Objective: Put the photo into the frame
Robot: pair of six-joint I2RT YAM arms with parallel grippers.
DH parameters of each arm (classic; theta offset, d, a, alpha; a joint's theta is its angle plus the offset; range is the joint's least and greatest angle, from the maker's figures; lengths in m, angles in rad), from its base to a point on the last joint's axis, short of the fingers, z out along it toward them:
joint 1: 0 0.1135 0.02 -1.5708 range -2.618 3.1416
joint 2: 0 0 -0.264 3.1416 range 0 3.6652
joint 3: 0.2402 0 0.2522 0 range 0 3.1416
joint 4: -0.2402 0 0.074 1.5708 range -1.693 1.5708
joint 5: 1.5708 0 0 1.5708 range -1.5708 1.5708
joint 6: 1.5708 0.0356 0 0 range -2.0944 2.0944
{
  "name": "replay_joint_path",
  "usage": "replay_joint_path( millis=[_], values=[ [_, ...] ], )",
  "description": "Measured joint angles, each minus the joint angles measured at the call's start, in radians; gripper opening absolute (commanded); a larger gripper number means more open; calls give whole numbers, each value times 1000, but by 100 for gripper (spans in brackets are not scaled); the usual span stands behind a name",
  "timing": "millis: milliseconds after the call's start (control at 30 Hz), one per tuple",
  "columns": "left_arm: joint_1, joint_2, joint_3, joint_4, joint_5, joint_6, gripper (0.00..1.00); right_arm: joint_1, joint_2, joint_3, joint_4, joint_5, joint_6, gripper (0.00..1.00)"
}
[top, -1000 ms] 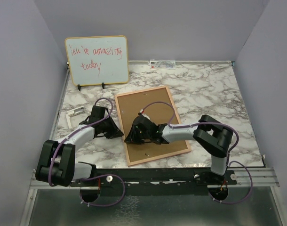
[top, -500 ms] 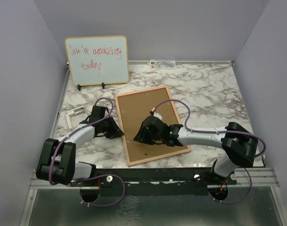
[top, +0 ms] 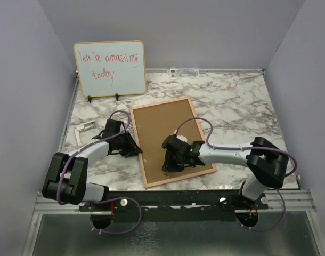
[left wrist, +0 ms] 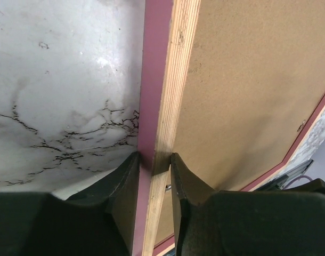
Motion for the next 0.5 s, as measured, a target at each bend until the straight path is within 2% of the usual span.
replay_joint_path(
  millis=[500],
  values=[
    [-3, 3, 1, 3, 3, 0, 24, 0, 20, -32, 105, -188, -87, 36]
  ],
)
